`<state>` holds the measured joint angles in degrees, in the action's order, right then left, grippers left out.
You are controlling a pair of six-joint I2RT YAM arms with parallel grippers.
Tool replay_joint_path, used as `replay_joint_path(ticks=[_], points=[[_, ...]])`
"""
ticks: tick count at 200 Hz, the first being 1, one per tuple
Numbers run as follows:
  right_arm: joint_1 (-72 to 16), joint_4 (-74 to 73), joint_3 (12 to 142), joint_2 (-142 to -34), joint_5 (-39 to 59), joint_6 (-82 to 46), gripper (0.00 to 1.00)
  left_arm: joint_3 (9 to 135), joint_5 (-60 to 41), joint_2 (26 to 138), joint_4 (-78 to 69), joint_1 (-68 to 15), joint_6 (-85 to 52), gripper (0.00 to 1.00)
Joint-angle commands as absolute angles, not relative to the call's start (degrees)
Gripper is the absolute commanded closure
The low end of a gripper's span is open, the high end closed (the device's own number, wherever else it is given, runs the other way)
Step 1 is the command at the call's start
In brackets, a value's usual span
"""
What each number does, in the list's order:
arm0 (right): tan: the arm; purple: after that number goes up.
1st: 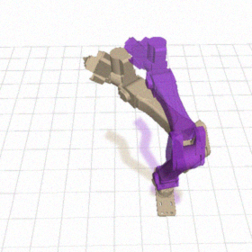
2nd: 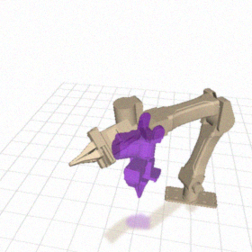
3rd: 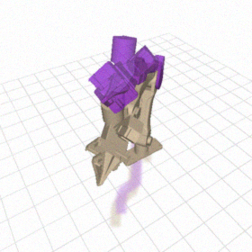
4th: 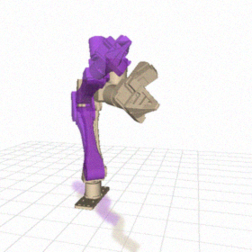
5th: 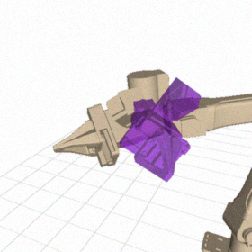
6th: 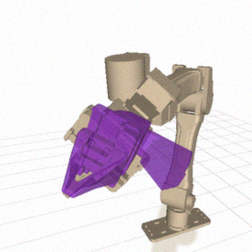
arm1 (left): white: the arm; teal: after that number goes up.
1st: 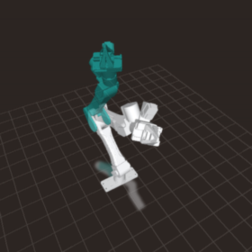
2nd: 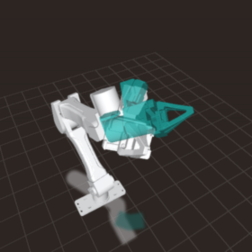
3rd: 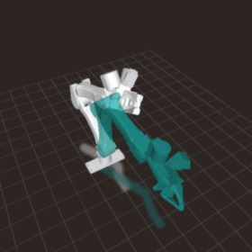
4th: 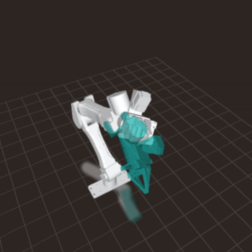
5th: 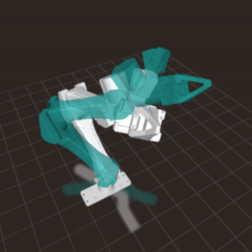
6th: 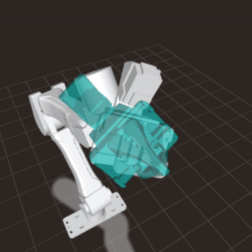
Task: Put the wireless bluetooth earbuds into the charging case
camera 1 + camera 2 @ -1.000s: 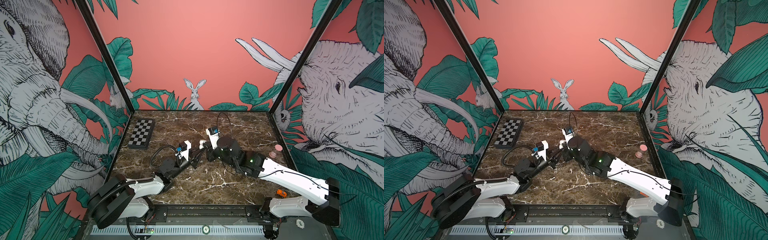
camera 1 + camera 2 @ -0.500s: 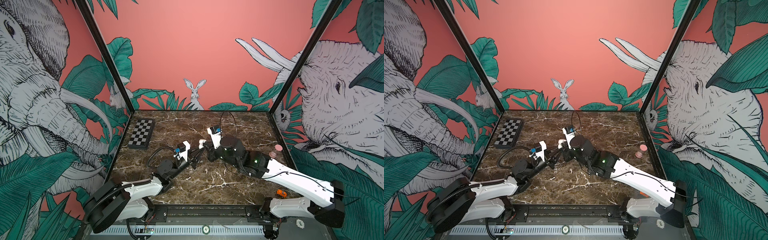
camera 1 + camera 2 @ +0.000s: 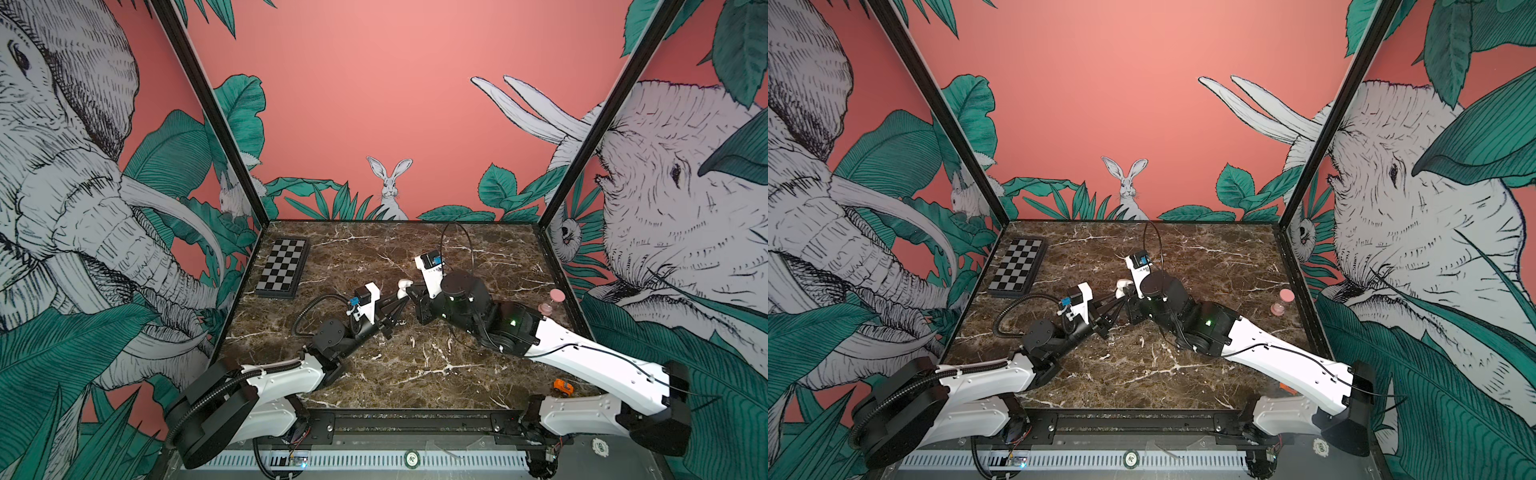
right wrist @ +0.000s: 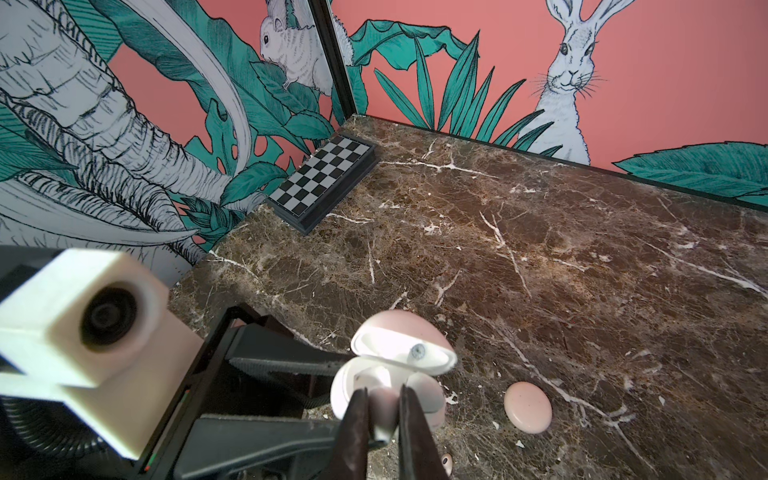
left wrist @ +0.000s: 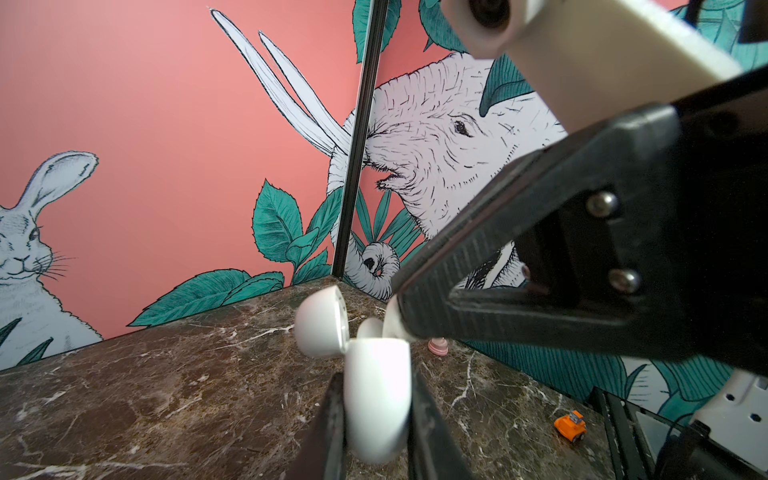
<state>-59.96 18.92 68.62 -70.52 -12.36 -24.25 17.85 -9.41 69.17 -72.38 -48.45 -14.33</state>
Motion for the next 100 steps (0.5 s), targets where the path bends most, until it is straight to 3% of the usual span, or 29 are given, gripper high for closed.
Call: replay_joint_path(ticks=[1,100], points=[[-59.3,23.2,69.6,-70.7,-14.7,-24.6,0.86,18.5,-11.3,65.8,-80.4,-49.1,-13.9,1.0],[-59.3,23.0,70.0,-70.4,-13.8,-25.0,0.81,18.6,-11.2,66.3,-80.3,-49.1,-14.1,1.0]])
